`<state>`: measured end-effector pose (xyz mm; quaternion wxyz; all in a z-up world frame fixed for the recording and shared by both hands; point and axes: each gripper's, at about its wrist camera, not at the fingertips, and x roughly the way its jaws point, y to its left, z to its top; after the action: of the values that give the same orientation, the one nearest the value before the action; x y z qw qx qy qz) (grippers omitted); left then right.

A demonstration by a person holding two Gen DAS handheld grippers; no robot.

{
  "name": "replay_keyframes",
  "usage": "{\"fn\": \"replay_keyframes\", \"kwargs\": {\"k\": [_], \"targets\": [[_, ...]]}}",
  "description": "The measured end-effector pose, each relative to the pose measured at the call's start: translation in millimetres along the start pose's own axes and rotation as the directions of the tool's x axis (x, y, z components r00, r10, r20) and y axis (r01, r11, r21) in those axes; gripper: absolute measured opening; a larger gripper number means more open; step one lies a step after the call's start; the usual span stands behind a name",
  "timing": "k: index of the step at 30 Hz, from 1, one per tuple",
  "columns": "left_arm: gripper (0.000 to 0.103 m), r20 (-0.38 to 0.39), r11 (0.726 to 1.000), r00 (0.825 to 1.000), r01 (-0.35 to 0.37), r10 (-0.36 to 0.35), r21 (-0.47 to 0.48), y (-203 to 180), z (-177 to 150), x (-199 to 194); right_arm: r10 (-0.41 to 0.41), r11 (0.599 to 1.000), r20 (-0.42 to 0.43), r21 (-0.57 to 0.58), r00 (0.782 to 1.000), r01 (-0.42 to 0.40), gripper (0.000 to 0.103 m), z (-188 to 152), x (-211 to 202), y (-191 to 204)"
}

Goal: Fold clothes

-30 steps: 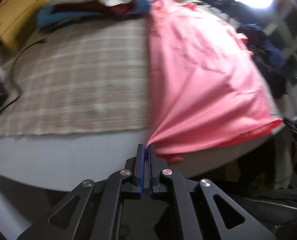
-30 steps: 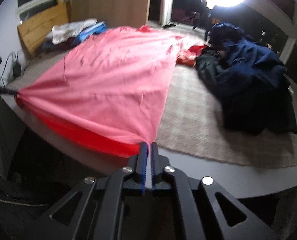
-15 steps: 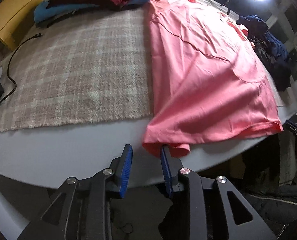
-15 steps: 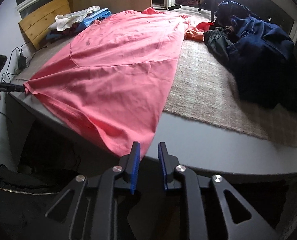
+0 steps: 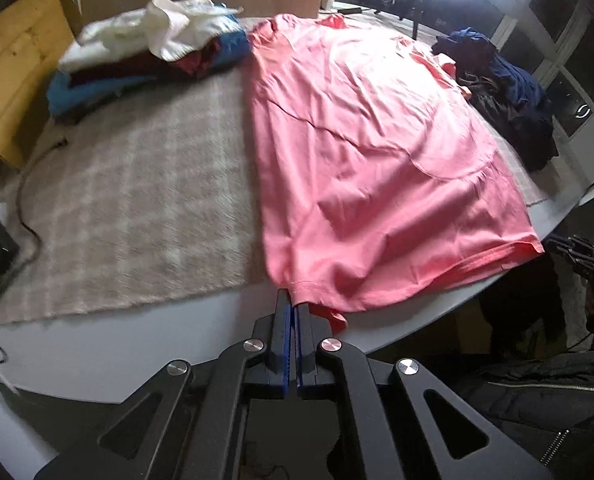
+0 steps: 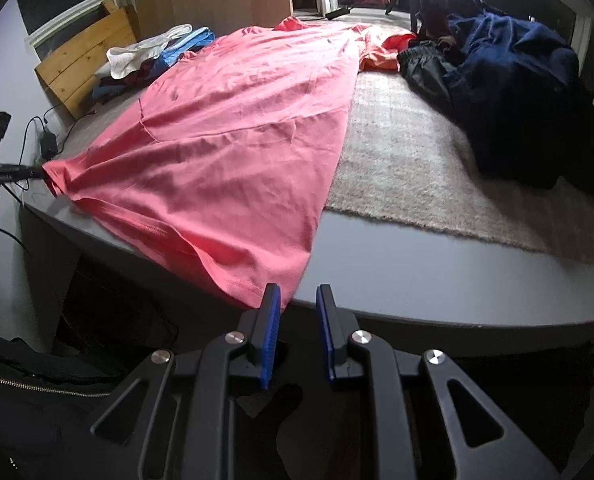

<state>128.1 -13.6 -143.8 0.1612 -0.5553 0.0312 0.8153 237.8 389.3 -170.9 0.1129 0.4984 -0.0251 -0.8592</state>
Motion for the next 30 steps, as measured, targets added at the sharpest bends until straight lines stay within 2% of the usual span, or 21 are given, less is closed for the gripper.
{"fn": "replay_keyframes", "kwargs": {"k": [2,3,5,10,11,13,15,18,21,22,25,27,30], "targets": [[0.001,-0.006,1.000,1.000,-0.026,0.026,0.016,1.2,3.3,-2.6,0.028,0.999,-0.005,-0.022,1.000,-0.028,0.023,-3.9,3.0,4.3],[0.001,-0.009,0.999,0.999,-0.036,0.037,0.024,6.9,-0.1,-6.3,0.029,0.999,-0.006,-0.040,1.000,-0.029,0.027,-5.5,4.5,7.9],[0.001,-0.011,0.999,0.999,-0.043,0.044,0.029,13.6,-1.0,-12.6,0.019,0.997,-0.004,-0.078,1.000,-0.020,0.029,-8.0,7.1,15.6],[0.001,-0.010,0.998,0.998,-0.054,0.055,0.034,11.5,2.8,-19.9,-0.076,0.979,0.011,-0.190,0.997,0.076,0.030,-9.8,18.5,28.1],[0.001,-0.007,0.997,0.998,-0.062,0.062,0.037,4.5,6.1,-15.3,-0.078,0.976,0.020,-0.200,0.997,0.080,0.028,-9.4,19.2,28.2],[0.001,0.005,0.996,0.997,-0.074,0.074,0.042,1.8,10.3,-18.4,-0.083,0.973,0.044,-0.210,0.996,0.090,0.001,-5.5,16.9,26.1],[0.001,0.018,0.994,0.996,-0.092,0.092,0.059,-1.5,17.5,-25.2,-0.094,0.974,0.070,-0.200,0.993,0.106,0.001,2.4,9.2,19.7],[0.001,0.056,0.988,0.992,-0.115,0.110,0.099,-12.8,33.1,-46.0,-0.171,0.956,0.153,-0.212,0.973,0.201,0.001,33.2,-30.7,4.0],[0.001,0.136,0.975,0.980,-0.163,0.143,0.152,-32.9,35.6,-81.6,-0.230,0.933,0.302,-0.201,0.925,0.298,0.001,73.4,-107.5,-12.4],[0.001,0.145,0.974,0.980,-0.160,0.137,0.161,-37.3,29.5,-89.1,-0.230,0.932,0.312,-0.202,0.922,0.301,0.001,75.8,-115.4,-12.2],[0.001,0.080,0.981,0.990,-0.128,0.117,0.149,-35.9,0.7,-74.0,-0.206,0.938,0.301,-0.212,0.931,0.275,0.001,70.5,-119.4,-5.3],[0.001,0.006,0.982,0.990,-0.143,0.143,0.123,-27.8,-16.6,-45.1,-0.189,0.941,0.293,-0.219,0.937,0.259,0.001,66.9,-122.0,-0.7],[0.001,-0.083,0.978,0.979,-0.179,0.188,0.103,-14.4,-36.8,-11.2,-0.180,0.939,0.140,-0.272,0.974,0.212,0.001,39.7,-67.0,10.4]]}}
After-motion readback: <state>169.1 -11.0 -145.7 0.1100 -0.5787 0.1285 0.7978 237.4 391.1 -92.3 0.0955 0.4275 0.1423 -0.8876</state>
